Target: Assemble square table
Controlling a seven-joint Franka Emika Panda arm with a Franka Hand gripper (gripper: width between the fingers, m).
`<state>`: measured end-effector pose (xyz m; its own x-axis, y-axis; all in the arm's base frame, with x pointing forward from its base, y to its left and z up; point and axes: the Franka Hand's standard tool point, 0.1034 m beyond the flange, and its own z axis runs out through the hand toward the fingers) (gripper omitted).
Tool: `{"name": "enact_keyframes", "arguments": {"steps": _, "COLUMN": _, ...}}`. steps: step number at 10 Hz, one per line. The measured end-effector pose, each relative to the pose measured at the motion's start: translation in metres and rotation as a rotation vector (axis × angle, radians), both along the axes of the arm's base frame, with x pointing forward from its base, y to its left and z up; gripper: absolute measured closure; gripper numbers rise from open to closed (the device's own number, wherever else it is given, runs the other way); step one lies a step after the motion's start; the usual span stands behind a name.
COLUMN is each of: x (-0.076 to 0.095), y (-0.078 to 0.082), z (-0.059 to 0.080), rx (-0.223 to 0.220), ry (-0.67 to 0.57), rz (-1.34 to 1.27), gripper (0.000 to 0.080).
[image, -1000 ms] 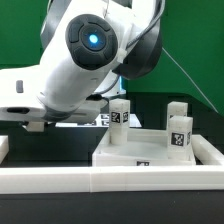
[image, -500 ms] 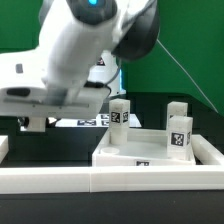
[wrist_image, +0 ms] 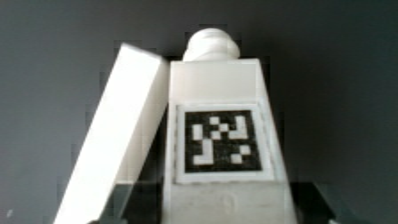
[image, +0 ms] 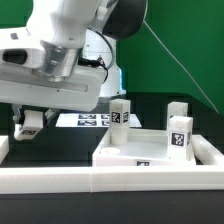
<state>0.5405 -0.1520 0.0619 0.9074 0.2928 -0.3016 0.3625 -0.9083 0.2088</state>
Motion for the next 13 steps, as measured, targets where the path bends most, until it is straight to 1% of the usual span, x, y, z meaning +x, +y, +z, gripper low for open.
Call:
{"name": "enact_keyframes", "arguments": {"steps": 1, "x": 0.006, "y": 0.006, "z": 0.007, "rx": 0.025, "ry": -0.048, "rz": -0.021, "gripper": 0.0509}}
{"name": "enact_keyframes", "arguments": {"steps": 3, "x": 0.026, "y": 0.021, "z": 0.019, "rx": 0.055, "ry": -0.16, "rz": -0.067, "gripper": 0.0509}}
{"name": "enact_keyframes", "arguments": {"steps": 4, "x": 0.037, "y": 0.021, "z": 0.027, "rx": 0.083, "ry": -0.24, "rz": -0.108, "gripper": 0.0509}}
{"name": "enact_keyframes", "arguments": {"steps": 5, "x": 0.046, "y": 0.018, "z": 0.032, "rx": 0.094, "ry": -0.306, "rz": -0.118, "gripper": 0.0509}}
{"name": "enact_keyframes", "arguments": {"steps": 6, "x": 0.051, "y": 0.015, "z": 0.032, "rx": 0.088, "ry": -0.359, "rz": -0.086, "gripper": 0.0509}}
{"name": "enact_keyframes", "arguments": {"steps": 7, "x": 0.05, "y": 0.012, "z": 0.031, "rx": 0.084, "ry": -0.398, "rz": -0.072, "gripper": 0.0509}}
{"name": "enact_keyframes", "arguments": {"steps": 8, "x": 0.053, "y": 0.006, "z": 0.033, "rx": 0.073, "ry": -0.469, "rz": -0.032, "gripper": 0.0509}}
{"name": "enact_keyframes", "arguments": {"steps": 9, "x": 0.051, "y": 0.007, "z": 0.033, "rx": 0.075, "ry": -0.511, "rz": -0.059, "gripper": 0.0509}}
{"name": "enact_keyframes", "arguments": {"steps": 10, "x": 0.052, "y": 0.026, "z": 0.039, "rx": 0.102, "ry": -0.496, "rz": -0.119, "gripper": 0.0509}}
{"name": "enact_keyframes", "arguments": {"steps": 11, "x": 0.063, "y": 0.043, "z": 0.051, "rx": 0.119, "ry": -0.495, "rz": -0.135, "gripper": 0.0509}}
{"name": "enact_keyframes", "arguments": {"steps": 12, "x": 0.073, "y": 0.054, "z": 0.058, "rx": 0.13, "ry": -0.519, "rz": -0.168, "gripper": 0.0509}}
{"name": "enact_keyframes", "arguments": {"steps": 13, "x": 0.084, "y": 0.069, "z": 0.066, "rx": 0.151, "ry": -0.542, "rz": -0.213, "gripper": 0.0509}}
